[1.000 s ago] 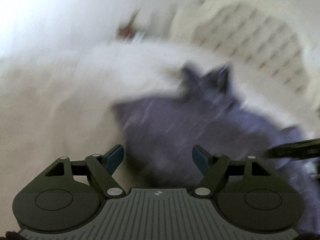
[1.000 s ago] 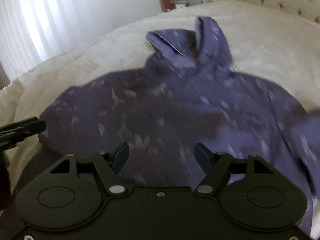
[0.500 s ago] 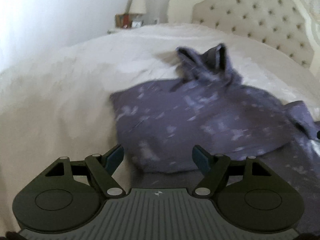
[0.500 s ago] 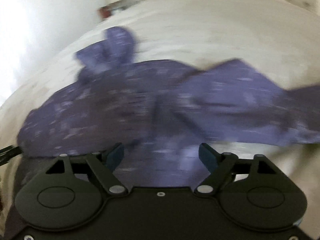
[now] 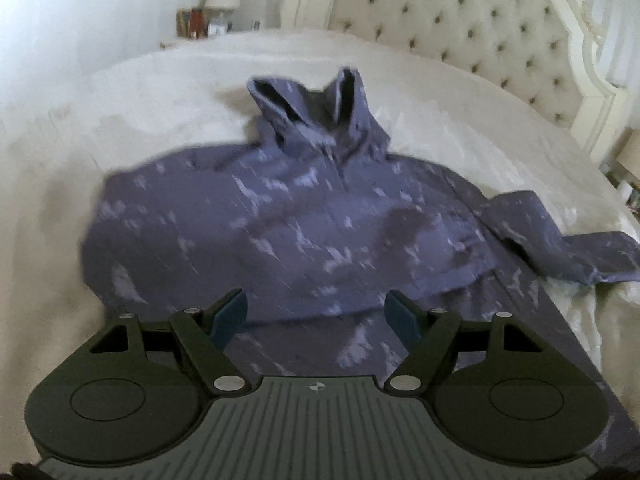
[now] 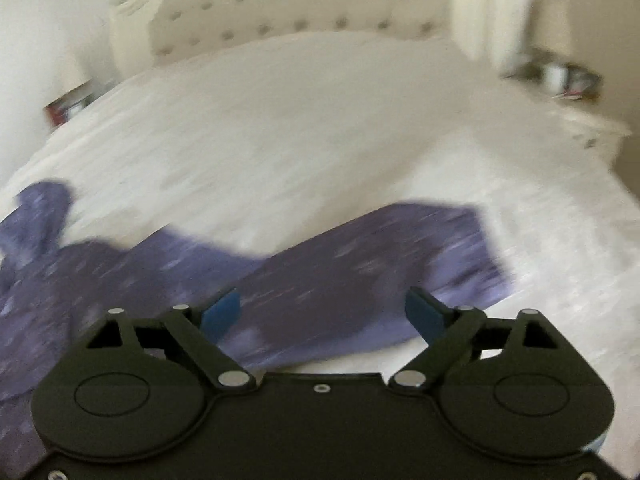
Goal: Fold large clothes
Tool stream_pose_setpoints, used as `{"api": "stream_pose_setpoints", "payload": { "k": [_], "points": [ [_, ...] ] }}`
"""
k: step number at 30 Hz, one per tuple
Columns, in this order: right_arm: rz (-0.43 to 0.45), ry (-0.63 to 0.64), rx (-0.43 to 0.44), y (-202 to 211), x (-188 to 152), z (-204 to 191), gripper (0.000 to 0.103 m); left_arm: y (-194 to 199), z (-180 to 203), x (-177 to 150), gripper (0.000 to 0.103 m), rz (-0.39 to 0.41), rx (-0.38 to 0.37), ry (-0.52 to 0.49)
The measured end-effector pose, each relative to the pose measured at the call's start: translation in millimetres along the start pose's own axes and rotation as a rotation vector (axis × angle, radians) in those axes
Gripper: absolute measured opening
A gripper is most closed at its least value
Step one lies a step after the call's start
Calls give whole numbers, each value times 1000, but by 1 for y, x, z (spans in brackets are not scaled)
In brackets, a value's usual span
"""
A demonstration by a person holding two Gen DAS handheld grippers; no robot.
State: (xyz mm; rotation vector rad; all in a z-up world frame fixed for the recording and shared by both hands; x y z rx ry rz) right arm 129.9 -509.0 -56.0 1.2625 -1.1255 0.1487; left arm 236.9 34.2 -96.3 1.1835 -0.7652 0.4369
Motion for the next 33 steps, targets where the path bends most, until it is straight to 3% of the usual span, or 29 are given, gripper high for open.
{"api": "stream_pose_setpoints", "payload": {
  "k": [5, 12, 13, 14, 18, 19, 21, 25, 33],
  "points": [
    [1, -102, -104, -19, 15, 56, 100, -16, 4, -17, 75, -58, 10, 32],
    [-133, -287, -47, -64, -7, 94, 99, -18, 1, -28, 75, -95, 8, 25],
    [-139, -326, -24, -68, -11, 97, 94, -17, 0, -28, 75, -97, 9, 24],
    [-145, -369, 3, -68, -14, 100, 78, -16, -1, -28, 75, -98, 8, 25],
    [-117, -451, 38, -62, -15, 101, 38, -14, -5, -26, 75, -98, 2, 34],
    [-104, -433, 39, -58, -11, 97, 28, -14, -5, -26, 75, -97, 1, 36],
    [-67, -382, 35, -46, 0, 81, 24, -14, -7, -25, 75, -95, -1, 40],
    [25, -276, 109, -18, 33, 35, 21, -12, -11, -21, 75, -88, -8, 55],
    [147, -50, 410, 44, 83, -122, 19, -3, -28, -16, 75, -59, -17, 108]
  ]
}}
Point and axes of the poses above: each gripper's, at about its wrist camera, not at the fingertips, and y roughly against the way its jaws point, z to its right, x to its top, the point moved 5 cm from there along -y, roughly the way its jaws point, and after that the axes turned 1 degree about z, right-handed, at the moved point
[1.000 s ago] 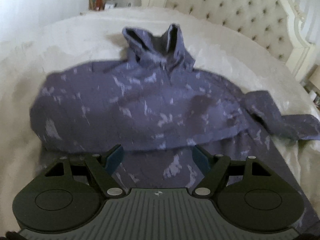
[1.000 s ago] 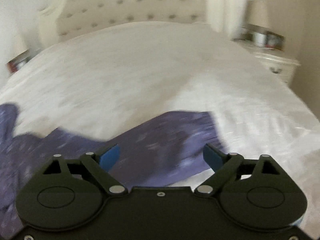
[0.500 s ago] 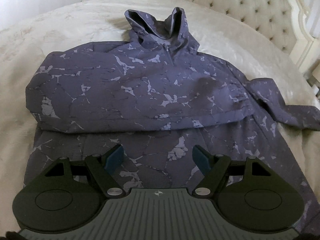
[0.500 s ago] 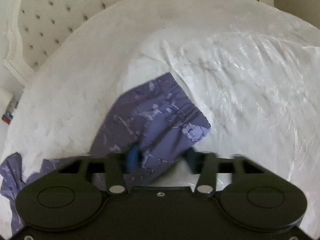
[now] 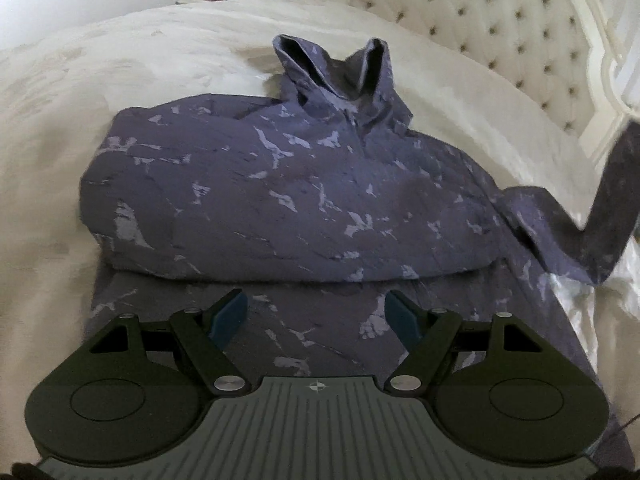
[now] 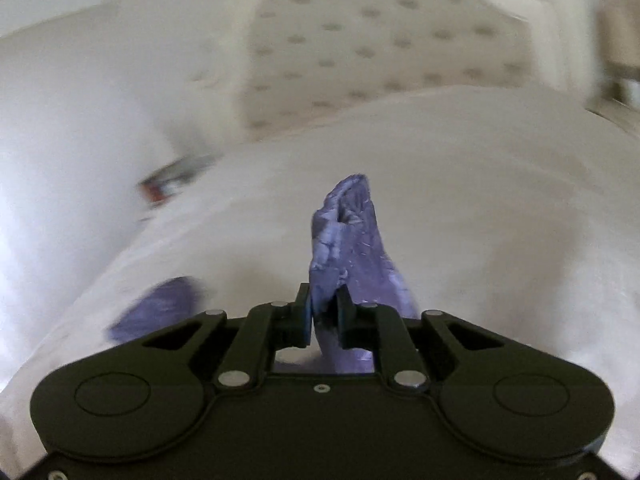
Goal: Fold large clothes
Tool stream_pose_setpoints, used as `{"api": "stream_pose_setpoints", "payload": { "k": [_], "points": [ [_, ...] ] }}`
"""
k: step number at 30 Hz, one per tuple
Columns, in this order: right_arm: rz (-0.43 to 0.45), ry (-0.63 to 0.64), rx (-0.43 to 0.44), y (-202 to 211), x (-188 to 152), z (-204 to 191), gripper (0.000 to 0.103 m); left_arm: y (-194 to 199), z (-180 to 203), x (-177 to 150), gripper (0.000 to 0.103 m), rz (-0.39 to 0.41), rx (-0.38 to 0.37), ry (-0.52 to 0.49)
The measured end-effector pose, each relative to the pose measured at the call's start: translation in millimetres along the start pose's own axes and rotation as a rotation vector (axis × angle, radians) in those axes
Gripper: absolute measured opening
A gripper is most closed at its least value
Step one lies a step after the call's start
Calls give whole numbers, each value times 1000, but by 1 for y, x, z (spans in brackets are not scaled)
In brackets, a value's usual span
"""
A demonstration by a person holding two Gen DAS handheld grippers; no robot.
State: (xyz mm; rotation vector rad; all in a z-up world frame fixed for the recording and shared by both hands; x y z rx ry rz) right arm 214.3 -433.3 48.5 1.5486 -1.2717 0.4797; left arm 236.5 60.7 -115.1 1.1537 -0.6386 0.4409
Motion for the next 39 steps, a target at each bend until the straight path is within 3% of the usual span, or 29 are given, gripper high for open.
{"api": "stream_pose_setpoints", "payload": {
  "k": [5, 10, 18, 24, 26, 28, 33, 39],
  "points": [
    [-24, 99, 210, -26, -13, -116, 19, 10, -18, 4, 75, 23, -2, 46],
    [-96, 163, 365, -59, -63, -211, 19, 21, -40, 7, 75, 37, -4, 92],
    [-264, 258, 476, -111, -156, -290, 19, 38, -77, 7, 75, 59, 22, 159],
    [-368, 371, 489, -129, -225, -305, 30, 44, -86, 9, 75, 66, 18, 170],
    [-404, 386, 510, -123, -237, -305, 66, 45, -86, 10, 75, 69, 8, 170],
    [-413, 378, 542, -119, -245, -299, 78, 43, -85, 14, 75, 74, 0, 165],
    [-355, 347, 499, -99, -228, -253, 78, 35, -72, 31, 75, 82, -30, 143],
    [-298, 323, 375, -79, -215, -178, 78, 1, -49, 52, 75, 75, -61, 121]
  ]
}}
Point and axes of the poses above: each gripper's, at about its wrist camera, not at the fingertips, and y roughly against the way its jaws point, z to its right, x to its top, the point moved 5 cm from there along -y, roughly the way its jaws point, and after that the axes turned 1 degree about z, right-handed, at the moved point
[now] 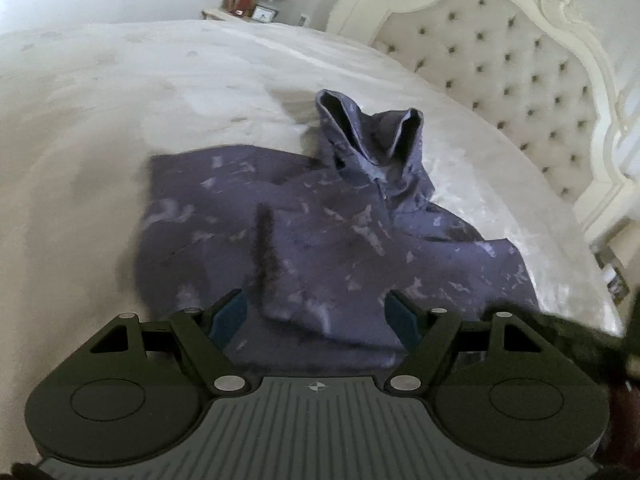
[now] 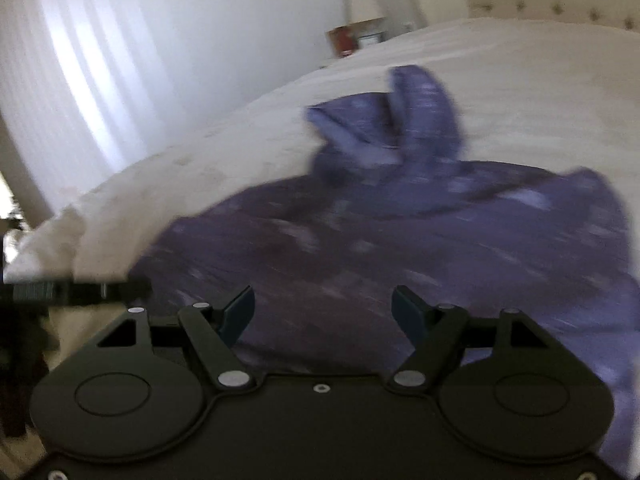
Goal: Fold large clothes
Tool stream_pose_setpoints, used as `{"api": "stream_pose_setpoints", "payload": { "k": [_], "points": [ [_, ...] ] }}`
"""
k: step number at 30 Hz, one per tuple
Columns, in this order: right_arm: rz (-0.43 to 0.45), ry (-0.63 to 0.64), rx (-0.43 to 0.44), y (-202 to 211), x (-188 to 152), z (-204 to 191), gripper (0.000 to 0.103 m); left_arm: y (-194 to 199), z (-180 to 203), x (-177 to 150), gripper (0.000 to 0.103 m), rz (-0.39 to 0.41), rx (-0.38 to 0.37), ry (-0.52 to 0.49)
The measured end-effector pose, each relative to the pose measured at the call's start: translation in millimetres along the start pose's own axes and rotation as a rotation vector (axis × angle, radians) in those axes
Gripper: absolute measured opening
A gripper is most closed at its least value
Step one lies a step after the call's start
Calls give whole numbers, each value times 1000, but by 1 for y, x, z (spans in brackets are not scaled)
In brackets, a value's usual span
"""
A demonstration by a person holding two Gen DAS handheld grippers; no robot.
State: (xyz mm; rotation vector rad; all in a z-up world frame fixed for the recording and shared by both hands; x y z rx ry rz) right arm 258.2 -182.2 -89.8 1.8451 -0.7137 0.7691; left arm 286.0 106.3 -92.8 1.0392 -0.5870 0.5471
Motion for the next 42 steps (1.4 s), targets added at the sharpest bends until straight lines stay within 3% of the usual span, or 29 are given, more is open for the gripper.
{"api": "stream_pose_setpoints", "payload": {
  "k": [7, 10, 13, 17, 19, 25, 32, 34, 38, 42],
  "points": [
    [13, -22, -94, 45, -35, 45, 78, -52, -1, 0, 69, -118, 80, 3],
    [12, -52, -111, 55, -47, 59, 78, -54, 0, 0, 28, -94, 146, -7],
    [10, -87, -125, 60, -54, 73, 78, -44, 2, 5, 24, -59, 123, 41],
    [22, -92, -149, 67, -57, 85, 78, -6, 2, 22, 24, 71, 170, -13],
    [40, -95, -160, 70, -54, 90, 78, 0, -6, 26, 24, 96, 196, -16],
    [107, -113, -179, 69, -33, 103, 78, -29, -20, 11, 25, -14, 200, -5],
    [151, -92, -152, 46, -2, 110, 78, -41, -24, 0, 32, -4, 198, -9],
    [125, -117, -130, 34, -4, 118, 78, -39, -24, -2, 36, -2, 181, -8],
    [-24, -162, -133, 11, -29, 138, 77, -38, -18, -7, 49, -15, 142, -31],
    [-56, -140, -166, 23, -30, 135, 76, -38, -11, -15, 61, -10, 112, -60]
  ]
}}
Point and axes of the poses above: each gripper's, at about its wrist camera, not at the fingertips, and y roughly against the way its jaws point, z to its right, x to its top, the point moved 5 cm from there along -y, roughly the way its jaws point, and after that the axes turned 1 degree about z, right-handed, at the moved point
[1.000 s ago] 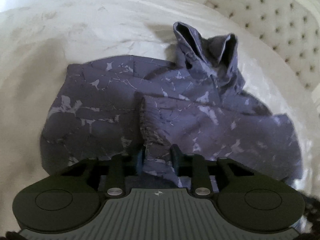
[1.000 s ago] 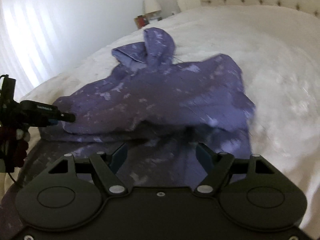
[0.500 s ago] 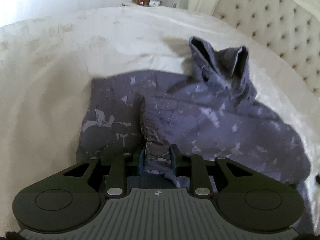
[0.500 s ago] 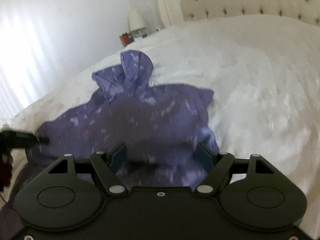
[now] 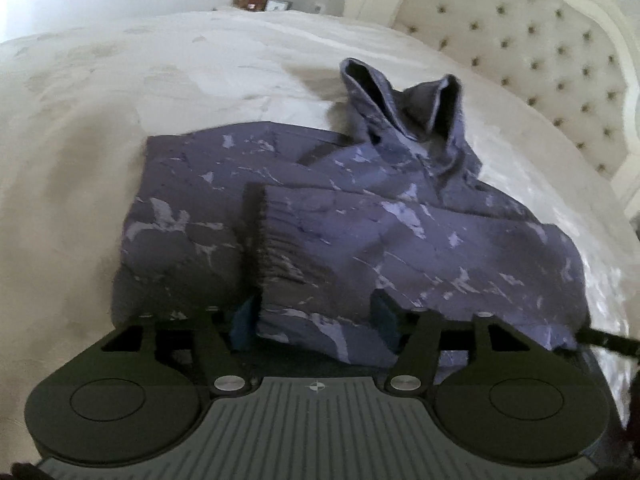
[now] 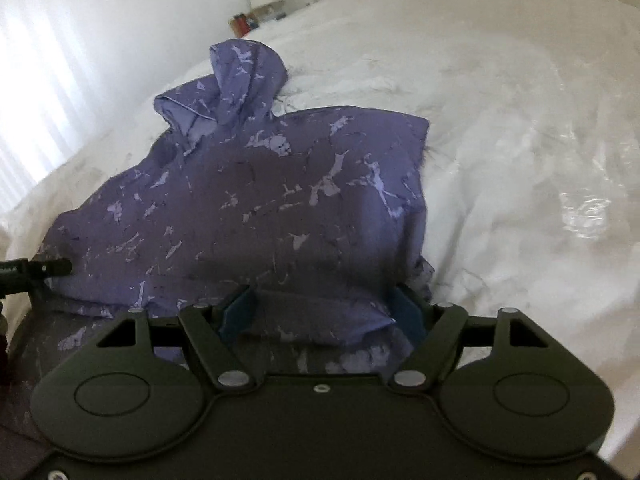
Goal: Fold large clothes
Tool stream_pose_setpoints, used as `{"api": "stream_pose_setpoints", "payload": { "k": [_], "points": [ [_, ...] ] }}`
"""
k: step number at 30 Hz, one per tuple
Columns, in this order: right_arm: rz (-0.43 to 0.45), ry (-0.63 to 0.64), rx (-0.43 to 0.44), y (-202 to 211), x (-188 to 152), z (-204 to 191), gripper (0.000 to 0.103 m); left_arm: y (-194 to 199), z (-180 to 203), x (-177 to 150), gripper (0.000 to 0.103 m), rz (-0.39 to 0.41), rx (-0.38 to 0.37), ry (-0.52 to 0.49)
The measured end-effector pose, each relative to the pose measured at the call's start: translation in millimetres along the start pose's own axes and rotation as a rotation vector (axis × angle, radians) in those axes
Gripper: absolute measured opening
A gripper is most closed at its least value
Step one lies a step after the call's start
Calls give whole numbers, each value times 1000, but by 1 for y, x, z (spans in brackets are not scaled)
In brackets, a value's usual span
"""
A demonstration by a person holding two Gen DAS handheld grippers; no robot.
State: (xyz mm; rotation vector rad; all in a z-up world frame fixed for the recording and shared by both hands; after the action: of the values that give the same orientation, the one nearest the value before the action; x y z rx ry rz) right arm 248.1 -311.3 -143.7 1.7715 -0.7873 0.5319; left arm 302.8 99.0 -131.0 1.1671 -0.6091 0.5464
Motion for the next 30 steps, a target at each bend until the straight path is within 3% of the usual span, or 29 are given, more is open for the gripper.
{"api": "stream_pose_setpoints", "payload": {
  "k": [6, 11, 16, 19, 23, 30],
  "points": [
    [163, 44, 47, 23, 34, -21, 79, -3, 8, -6, 70, 24, 12, -55],
    [122, 65, 7, -15, 53, -19, 79, -3, 9, -9, 72, 36, 11, -60],
    [46, -1, -123, -48, 39, 12, 81, -5, 9, -14, 81, 60, -10, -74],
    [61, -52, -158, -48, 30, 26, 93, -6, 14, -16, 83, 63, 8, -111],
    [59, -78, -152, -36, 31, 30, 93, 1, 15, -12, 84, 21, 3, -115],
    [107, 49, -129, -4, 61, -1, 94, 42, 18, 13, 84, -28, -69, -62]
  ]
}}
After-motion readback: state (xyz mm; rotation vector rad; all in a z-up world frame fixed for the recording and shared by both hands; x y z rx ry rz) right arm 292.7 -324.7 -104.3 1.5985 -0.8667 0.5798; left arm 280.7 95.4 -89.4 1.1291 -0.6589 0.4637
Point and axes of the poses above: each gripper's, at about its wrist camera, not at the fingertips, and y roughly against the way its jaws point, z to its right, x to its top, the point moved 5 cm from there along -y, roughly the way its jaws point, and after that the axes turned 1 degree about z, right-handed, at the moved point
